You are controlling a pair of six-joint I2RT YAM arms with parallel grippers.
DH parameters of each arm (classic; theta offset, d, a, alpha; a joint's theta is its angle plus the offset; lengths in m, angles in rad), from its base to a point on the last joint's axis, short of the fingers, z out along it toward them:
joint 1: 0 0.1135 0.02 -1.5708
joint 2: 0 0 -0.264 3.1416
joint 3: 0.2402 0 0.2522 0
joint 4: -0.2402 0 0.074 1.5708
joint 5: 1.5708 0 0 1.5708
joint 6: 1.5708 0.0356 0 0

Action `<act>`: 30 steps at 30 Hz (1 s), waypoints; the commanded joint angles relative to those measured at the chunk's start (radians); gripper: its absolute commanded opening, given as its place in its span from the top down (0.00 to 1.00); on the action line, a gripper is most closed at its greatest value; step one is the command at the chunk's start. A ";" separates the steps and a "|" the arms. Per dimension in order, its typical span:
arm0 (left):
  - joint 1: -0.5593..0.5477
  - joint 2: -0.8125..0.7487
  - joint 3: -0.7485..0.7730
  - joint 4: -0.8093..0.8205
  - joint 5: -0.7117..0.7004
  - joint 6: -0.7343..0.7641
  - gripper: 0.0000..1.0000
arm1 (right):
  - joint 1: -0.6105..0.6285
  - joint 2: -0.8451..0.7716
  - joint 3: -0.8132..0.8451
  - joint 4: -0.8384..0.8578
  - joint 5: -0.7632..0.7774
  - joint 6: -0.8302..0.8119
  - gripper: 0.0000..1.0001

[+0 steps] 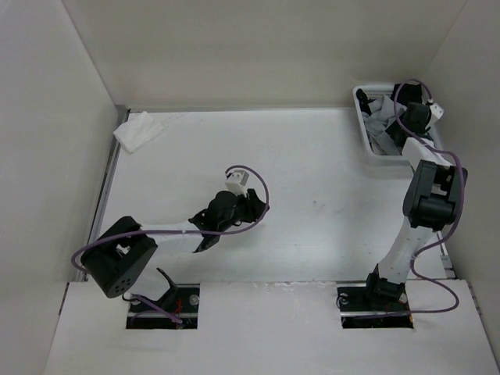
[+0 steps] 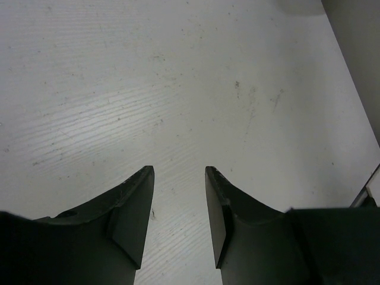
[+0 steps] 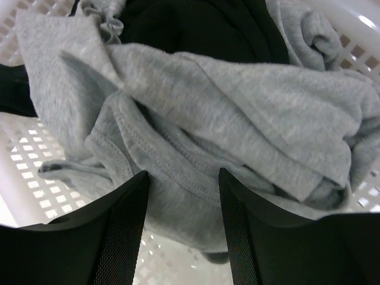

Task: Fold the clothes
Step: Grab the tank top from the pile, then move the tank top to the center of the board

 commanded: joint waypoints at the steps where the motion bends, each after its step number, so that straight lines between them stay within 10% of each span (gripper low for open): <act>1: 0.016 -0.011 0.000 0.084 0.028 -0.015 0.61 | -0.015 0.042 0.098 -0.001 -0.041 -0.022 0.48; 4: 0.019 -0.006 0.000 0.084 0.028 -0.015 0.61 | -0.014 -0.004 0.065 0.030 -0.015 0.001 0.88; 6: 0.019 0.002 0.003 0.084 0.028 -0.013 0.61 | -0.012 -0.073 0.002 0.101 -0.002 0.019 0.97; 19: 0.038 -0.040 -0.013 0.084 0.020 -0.015 0.62 | 0.274 -0.956 -0.390 0.314 0.165 -0.001 1.00; 30: 0.131 -0.385 -0.075 -0.047 -0.121 -0.028 0.63 | 1.196 -1.181 -0.062 0.237 0.363 -0.384 1.00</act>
